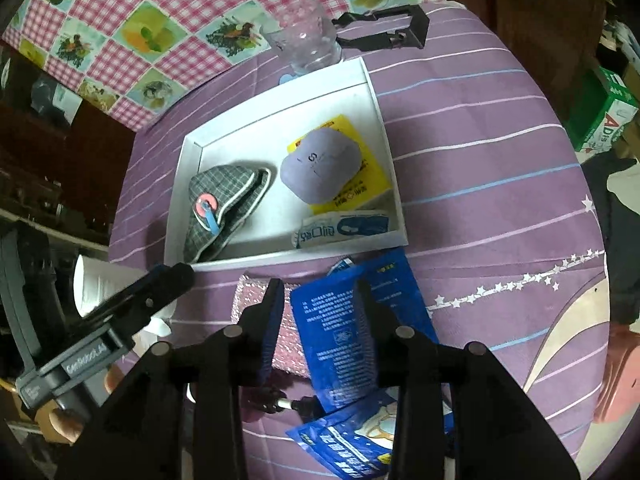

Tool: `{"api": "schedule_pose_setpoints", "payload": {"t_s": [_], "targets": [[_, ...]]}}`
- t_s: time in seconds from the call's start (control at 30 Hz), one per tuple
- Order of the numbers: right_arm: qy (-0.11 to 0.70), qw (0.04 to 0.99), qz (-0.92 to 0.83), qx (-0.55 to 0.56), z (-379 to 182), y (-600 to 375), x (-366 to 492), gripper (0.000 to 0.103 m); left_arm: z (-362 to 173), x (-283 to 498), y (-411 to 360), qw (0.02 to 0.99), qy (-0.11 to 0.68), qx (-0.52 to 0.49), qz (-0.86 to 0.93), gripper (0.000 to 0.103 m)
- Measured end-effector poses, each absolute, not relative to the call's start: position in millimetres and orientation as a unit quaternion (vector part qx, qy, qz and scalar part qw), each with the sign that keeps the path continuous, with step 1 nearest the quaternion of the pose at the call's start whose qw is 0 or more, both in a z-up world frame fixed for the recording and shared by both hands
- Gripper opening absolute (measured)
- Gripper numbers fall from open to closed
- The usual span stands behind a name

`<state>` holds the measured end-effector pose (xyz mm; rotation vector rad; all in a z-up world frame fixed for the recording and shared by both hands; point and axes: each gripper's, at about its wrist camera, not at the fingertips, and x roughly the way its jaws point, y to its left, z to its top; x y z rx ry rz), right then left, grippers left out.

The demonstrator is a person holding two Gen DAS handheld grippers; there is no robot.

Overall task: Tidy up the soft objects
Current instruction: 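Move the right gripper toward the blue eye-mask packet, then grasp the blue eye-mask packet with the right gripper while the left grasps the pink glittery sponge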

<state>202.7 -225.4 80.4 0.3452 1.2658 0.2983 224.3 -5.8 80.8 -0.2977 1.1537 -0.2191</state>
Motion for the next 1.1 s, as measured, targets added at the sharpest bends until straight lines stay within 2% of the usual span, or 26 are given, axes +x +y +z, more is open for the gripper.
{"api": "schedule_pose_setpoints", "payload": {"t_s": [0.1,0.2,0.3,0.47,0.83,0.9,1.1], "targets": [[0.59,0.777,0.147,0.16,74.7,-229.0,204.3,0.038,76.9,224.4,-2.1,0.816,0.549,-0.147,-0.106,0.07],[0.587,0.78,0.138,0.168,69.5,-229.4,207.2,0.051,71.8,226.6,-0.8,0.806,0.558,-0.157,-0.117,0.07],[0.6,0.769,0.156,0.156,61.0,-220.6,208.6,0.059,66.6,227.0,-4.7,0.804,0.567,-0.146,-0.109,0.07],[0.633,0.752,0.163,0.083,45.7,-202.4,207.2,0.059,56.1,227.3,-12.4,0.795,0.582,-0.131,-0.113,0.07],[0.638,0.746,0.185,-0.052,30.1,-160.3,194.9,0.059,34.9,219.8,-22.4,0.781,0.6,-0.135,-0.11,0.07],[0.633,0.748,0.177,-0.088,27.2,-155.1,193.8,0.065,30.1,219.9,-21.5,0.777,0.606,-0.134,-0.104,0.07],[0.644,0.751,0.127,-0.071,20.3,-175.7,203.5,0.067,22.8,220.4,-28.0,0.769,0.614,-0.129,-0.123,0.07]]}}
